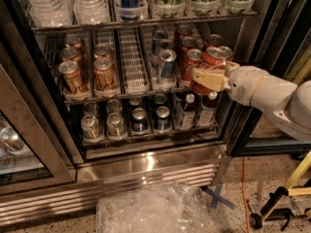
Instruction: Pick coke can from middle shelf of fridge
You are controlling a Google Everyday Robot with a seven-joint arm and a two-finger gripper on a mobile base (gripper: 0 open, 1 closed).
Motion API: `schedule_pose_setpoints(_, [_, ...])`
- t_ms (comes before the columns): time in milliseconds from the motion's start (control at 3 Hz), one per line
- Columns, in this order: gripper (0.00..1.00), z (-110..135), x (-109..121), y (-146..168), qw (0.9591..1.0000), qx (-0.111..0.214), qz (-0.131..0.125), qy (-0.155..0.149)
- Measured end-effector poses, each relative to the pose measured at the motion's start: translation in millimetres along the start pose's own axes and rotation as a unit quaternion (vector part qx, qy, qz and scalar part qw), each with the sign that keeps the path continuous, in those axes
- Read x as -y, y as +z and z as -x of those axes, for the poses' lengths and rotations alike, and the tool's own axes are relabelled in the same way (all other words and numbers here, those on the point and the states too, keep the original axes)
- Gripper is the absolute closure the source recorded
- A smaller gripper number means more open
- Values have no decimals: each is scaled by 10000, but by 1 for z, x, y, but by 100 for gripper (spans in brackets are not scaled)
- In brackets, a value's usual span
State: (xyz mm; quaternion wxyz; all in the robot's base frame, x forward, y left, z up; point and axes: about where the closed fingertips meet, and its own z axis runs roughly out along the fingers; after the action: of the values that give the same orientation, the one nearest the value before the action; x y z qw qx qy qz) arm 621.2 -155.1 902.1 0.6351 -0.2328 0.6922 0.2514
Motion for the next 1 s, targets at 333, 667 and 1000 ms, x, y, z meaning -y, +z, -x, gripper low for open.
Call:
schedule_pose_setpoints(333, [100,-4,-21,1,9992,-75,387,-7])
schedule_pose_setpoints(667, [100,-4,-21,1,9992,-75,388,-7])
schedule_pose_setpoints(1000, [100,-5,-35,4,9981,-78,604,6])
